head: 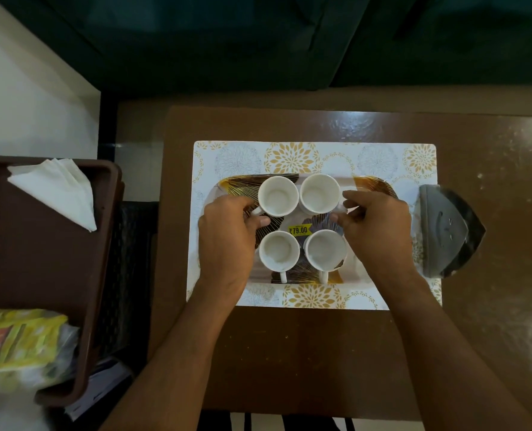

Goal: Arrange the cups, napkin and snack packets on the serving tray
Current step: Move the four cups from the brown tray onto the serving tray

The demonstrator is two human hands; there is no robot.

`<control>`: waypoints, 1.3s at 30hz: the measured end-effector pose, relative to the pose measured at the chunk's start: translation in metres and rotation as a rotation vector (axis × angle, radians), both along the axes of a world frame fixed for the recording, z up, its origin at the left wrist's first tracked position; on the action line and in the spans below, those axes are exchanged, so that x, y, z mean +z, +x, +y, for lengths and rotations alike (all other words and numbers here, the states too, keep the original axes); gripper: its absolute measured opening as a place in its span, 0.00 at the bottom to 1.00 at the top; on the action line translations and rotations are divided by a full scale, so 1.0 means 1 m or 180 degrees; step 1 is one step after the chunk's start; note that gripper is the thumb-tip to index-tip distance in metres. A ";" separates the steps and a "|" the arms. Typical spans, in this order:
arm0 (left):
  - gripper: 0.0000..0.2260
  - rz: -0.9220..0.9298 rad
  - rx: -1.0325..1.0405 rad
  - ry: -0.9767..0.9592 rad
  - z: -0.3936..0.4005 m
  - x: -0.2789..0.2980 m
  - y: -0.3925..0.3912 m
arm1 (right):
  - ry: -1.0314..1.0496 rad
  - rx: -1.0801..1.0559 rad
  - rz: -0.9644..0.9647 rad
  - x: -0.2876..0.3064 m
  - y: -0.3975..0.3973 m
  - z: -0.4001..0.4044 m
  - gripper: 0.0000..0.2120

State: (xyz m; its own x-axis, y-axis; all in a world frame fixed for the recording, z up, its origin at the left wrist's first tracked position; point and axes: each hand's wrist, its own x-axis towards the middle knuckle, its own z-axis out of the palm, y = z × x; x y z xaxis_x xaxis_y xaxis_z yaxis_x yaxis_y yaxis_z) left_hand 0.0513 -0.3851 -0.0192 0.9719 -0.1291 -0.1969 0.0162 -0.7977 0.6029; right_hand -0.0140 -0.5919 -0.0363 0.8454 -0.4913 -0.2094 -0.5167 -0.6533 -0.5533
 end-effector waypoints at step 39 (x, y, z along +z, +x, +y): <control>0.34 0.0111 0.0210 0.0204 -0.040 0.000 -0.015 | -0.0259 -0.0080 -0.0014 0.016 0.016 0.036 0.41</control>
State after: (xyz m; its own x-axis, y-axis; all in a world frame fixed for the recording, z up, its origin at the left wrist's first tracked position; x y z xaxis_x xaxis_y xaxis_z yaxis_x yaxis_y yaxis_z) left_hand 0.0361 -0.4251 -0.0190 0.9703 -0.0510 -0.2366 0.0902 -0.8310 0.5489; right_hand 0.0024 -0.5555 -0.0208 0.8334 -0.5277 -0.1642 -0.5312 -0.6831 -0.5012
